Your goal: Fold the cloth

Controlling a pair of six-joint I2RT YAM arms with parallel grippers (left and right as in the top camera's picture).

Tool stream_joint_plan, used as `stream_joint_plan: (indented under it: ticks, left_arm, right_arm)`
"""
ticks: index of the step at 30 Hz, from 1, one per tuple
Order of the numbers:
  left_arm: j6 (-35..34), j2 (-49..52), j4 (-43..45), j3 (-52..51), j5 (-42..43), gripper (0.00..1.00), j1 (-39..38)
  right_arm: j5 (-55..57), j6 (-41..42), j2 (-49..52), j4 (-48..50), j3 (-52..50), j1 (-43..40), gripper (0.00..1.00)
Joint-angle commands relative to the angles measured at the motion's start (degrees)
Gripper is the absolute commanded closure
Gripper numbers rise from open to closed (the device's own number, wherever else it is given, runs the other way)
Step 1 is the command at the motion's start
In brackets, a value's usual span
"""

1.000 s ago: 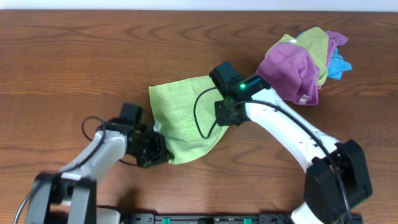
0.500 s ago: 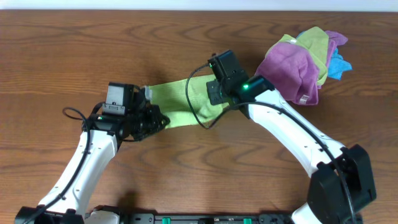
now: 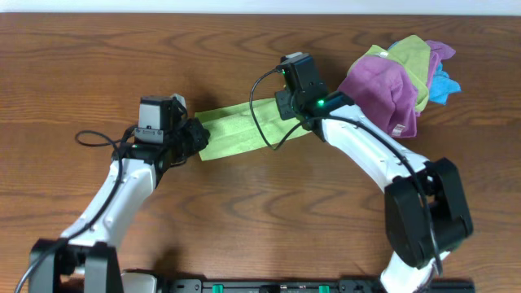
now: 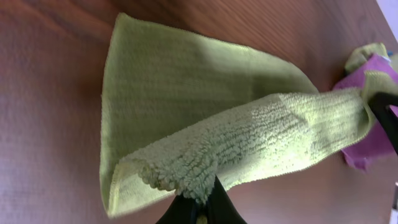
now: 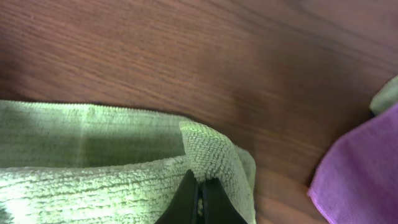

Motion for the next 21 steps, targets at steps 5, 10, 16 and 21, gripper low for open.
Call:
stream_joint_plan:
  ticks: [5, 10, 16, 21]
  left_arm:
    - [-1.29, 6.4, 5.33, 0.7, -1.44, 0.94, 0.28]
    - [-1.44, 9.46, 11.21, 0.72, -1.7, 0.94, 0.31]
    - [-1.66, 12.52, 14.21, 0.74, -2.08, 0.94, 0.98]
    - [-0.92, 13.66, 14.75, 0.74, -4.68, 0.94, 1.27]
  right_arm:
    - [0.66, -3.06, 3.08, 4.7, 0.74, -0.5, 0.98]
    - [0.87, -3.96, 5.86, 8.48, 0.74, -0.7, 0.98]
    - [0.85, -3.93, 8.63, 10.84, 0.74, -0.92, 0.98]
    - [0.85, -4.2, 9.81, 11.56, 0.74, -0.92, 0.98]
